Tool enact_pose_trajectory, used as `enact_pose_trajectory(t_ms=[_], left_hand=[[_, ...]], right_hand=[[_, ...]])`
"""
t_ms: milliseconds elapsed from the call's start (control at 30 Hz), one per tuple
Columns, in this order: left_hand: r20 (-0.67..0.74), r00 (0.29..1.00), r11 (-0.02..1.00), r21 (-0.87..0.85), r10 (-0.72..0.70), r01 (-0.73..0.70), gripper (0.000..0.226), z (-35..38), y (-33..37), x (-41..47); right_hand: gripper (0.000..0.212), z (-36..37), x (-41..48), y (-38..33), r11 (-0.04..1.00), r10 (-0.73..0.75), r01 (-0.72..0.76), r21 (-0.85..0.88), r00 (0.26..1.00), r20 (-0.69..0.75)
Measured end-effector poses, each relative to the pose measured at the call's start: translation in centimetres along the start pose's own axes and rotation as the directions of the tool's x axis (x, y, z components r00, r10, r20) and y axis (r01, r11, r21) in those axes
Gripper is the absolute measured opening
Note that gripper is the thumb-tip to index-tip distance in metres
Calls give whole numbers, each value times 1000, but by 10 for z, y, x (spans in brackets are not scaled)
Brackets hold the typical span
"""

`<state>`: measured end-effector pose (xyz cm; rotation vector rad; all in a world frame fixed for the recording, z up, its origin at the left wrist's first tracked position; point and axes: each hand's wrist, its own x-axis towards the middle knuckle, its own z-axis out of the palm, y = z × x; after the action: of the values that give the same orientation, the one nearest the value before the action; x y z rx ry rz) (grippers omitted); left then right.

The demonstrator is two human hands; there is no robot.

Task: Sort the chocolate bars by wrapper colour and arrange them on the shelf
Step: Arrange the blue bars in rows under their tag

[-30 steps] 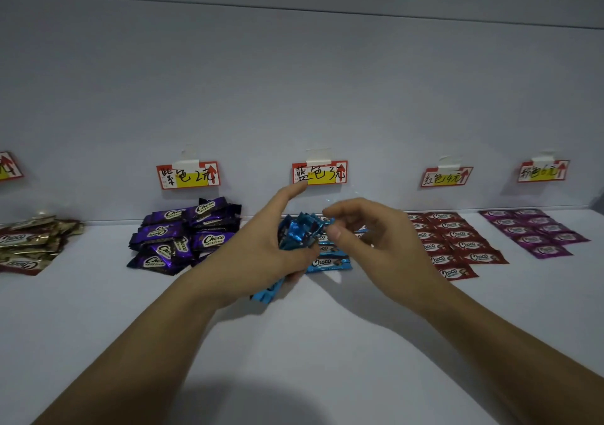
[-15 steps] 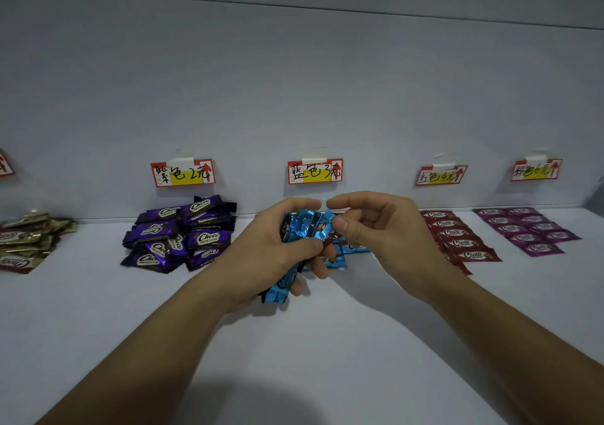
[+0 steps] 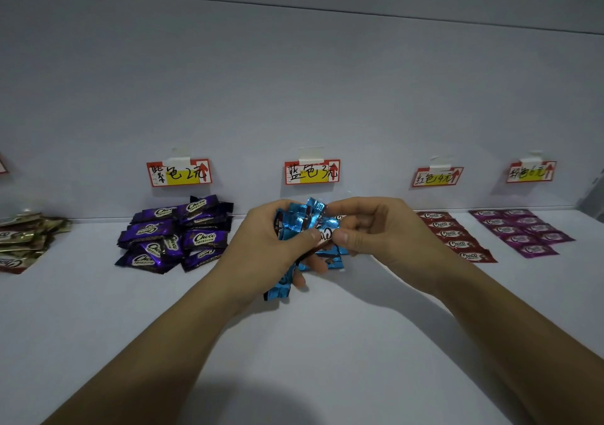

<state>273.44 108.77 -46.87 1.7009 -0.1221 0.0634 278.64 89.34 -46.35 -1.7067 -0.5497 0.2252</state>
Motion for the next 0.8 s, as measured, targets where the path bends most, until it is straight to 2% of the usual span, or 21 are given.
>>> enact_pose_trajectory(t_ms=[200, 367, 500, 600, 633, 700, 800], left_hand=[[-131, 991, 998, 58, 17, -10, 19, -2, -1, 1], [-121, 992, 996, 92, 29, -18, 26, 7, -2, 0], [-182, 982, 992, 122, 54, -32, 16, 8, -10, 5], [-169, 985, 993, 117, 26, -6, 16, 4, -17, 7], [-153, 988, 984, 179, 34, -6, 19, 3, -20, 8], [-124, 988, 907, 421, 87, -27, 24, 2, -27, 9], [-50, 974, 643, 758, 221, -107, 28, 4, -32, 8]], right_hand=[[22, -4, 1, -2, 998, 59, -59, -5, 998, 2], [12, -6, 0, -1, 973, 65, -50, -226, 996, 59], [20, -22, 1, -6, 951, 89, -84, -296, 996, 4], [29, -39, 0, -12, 923, 123, -134, -360, 991, -53], [31, -44, 0, -12, 924, 148, -156, -349, 988, -50], [25, -51, 0, -11, 912, 193, -189, -363, 981, -25], [8, -56, 1, -6, 862, 256, -228, -453, 967, 2]])
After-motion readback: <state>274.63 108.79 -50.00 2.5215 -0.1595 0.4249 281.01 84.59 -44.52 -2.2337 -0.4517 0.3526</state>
